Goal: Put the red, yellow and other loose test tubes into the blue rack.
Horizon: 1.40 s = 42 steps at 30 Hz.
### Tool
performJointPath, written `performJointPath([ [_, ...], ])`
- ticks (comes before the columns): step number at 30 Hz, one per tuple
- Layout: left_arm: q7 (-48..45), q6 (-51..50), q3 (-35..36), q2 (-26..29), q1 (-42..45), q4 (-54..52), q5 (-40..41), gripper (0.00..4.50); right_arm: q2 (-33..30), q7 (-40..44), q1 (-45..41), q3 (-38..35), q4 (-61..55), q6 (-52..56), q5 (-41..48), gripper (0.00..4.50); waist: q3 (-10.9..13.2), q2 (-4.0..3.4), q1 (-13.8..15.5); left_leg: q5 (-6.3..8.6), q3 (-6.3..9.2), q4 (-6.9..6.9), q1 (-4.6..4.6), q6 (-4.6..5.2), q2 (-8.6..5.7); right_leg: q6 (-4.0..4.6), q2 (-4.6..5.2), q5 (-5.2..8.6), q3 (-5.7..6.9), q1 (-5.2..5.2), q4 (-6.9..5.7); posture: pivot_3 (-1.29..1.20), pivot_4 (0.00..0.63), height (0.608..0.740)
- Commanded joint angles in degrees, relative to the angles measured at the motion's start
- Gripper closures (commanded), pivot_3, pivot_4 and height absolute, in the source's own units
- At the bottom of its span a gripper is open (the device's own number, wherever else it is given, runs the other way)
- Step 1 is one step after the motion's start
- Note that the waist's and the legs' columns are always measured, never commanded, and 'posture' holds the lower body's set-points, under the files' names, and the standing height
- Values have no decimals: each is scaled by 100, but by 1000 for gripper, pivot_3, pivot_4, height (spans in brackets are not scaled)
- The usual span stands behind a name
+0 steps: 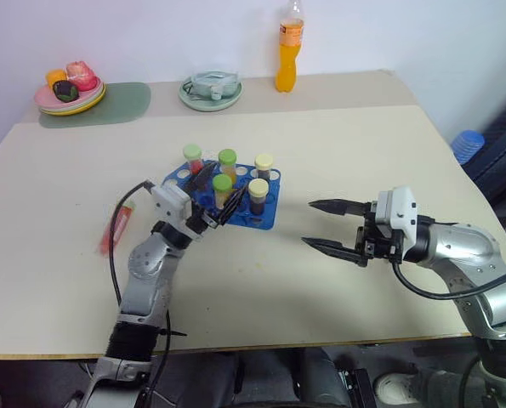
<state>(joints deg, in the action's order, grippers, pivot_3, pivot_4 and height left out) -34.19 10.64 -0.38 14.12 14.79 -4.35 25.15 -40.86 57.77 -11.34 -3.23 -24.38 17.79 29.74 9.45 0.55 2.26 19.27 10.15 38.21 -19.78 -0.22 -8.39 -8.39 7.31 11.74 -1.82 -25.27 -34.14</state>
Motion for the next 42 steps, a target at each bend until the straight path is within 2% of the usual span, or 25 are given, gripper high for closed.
performJointPath([
  [1, 358, -791, 816, 352, 223, -742, 916, 704, 146, 7, -77, -3, 52, -170, 55, 1324, 0, 0, -3, 0, 0, 0, 0, -1, 3, 0, -3, 0, 0, -1, -1, 0, 150, 740],
  [6, 1279, -2257, 1912, 1169, 904, -642, 1805, 704, 319, 146, -209, 143, 267, -337, 38, 1324, 3, 5, 1, -1, 1, 1, 2, -3, 7, 3, -9, -2, 0, 0, -3, 0, 150, 740],
  [8, 1702, -3077, 2078, 1511, 1031, -600, 2013, 704, 372, 174, -260, 183, 318, -382, 41, 1324, 3, 6, -3, -1, 2, 0, 3, -3, 7, 3, -10, -2, 0, 0, -2, 0, 150, 740],
  [12, 2243, -4892, 2126, 2970, 1010, -489, 1495, 704, 470, 259, -384, 312, 472, -543, -51, 1324, 6, 10, -19, 2, -2, -6, 4, -5, 8, 3, -12, -2, 0, -8, -3, 0, 150, 740],
  [14, 2393, -5689, 2282, 3365, 1140, -351, 1677, 704, 504, 283, -394, 362, 514, -617, -82, 1324, 7, 9, -16, 5, -2, -7, 5, -10, 14, 4, -19, -2, 0, -11, -7, 0, 150, 740],
  [16, 2363, -6357, 2141, 3827, 1242, -243, 1551, 704, 542, 291, -406, 415, 551, -682, -115, 1324, 9, 12, -16, 5, -1, -7, 6, -11, 16, 4, -21, -1, 0, -11, -8, 0, 150, 740],
  [18, 2144, -7476, 1787, 4376, 1471, -21, 1597, 704, 593, 292, -421, 457, 584, -731, -146, 1324, 12, 16, -10, 5, -1, -6, 5, -13, 20, 6, -25, -2, 0, -12, -12, 0, 150, 740],
  [21, 1471, -8467, 828, 5109, 2121, 808, 1314, 704, 682, 316, -413, 547, 653, -859, -239, 1324, 13, 15, -6, 6, -1, -5, 7, -14, 20, 7, -29, -2, 0, -10, -13, 0, 150, 740],
  [27, 566, -8659, -437, 5221, 3048, 1693, 630, 704, 727, 288, -391, 600, 712, -990, -300, 1324, 13, 12, -34, 7, -5, -12, 14, -20, 23, 8, -31, -2, 0, -12, -17, 0, 150, 740],
  [33, 85, -8729, -1279, 4833, 3709, 2622, -39, 704, 723, 230, -247, 556, 611, -1002, -321, 1324, 14, 13, -117, 7, -6, -12, 11, -21, 24, 8, -33, -2, 0, -16, -16, 0, 150, 740],
  [42, -188, -9037, -1731, 4209, 3788, 2978, -572, 704, 674, 81, 50, 493, 389, -962, -314, 1324, 13, 15, -202, 7, -4, -10, 5, -21, 26, 8, -35, -2, 0, -23, -17, 0, 150, 740],
])
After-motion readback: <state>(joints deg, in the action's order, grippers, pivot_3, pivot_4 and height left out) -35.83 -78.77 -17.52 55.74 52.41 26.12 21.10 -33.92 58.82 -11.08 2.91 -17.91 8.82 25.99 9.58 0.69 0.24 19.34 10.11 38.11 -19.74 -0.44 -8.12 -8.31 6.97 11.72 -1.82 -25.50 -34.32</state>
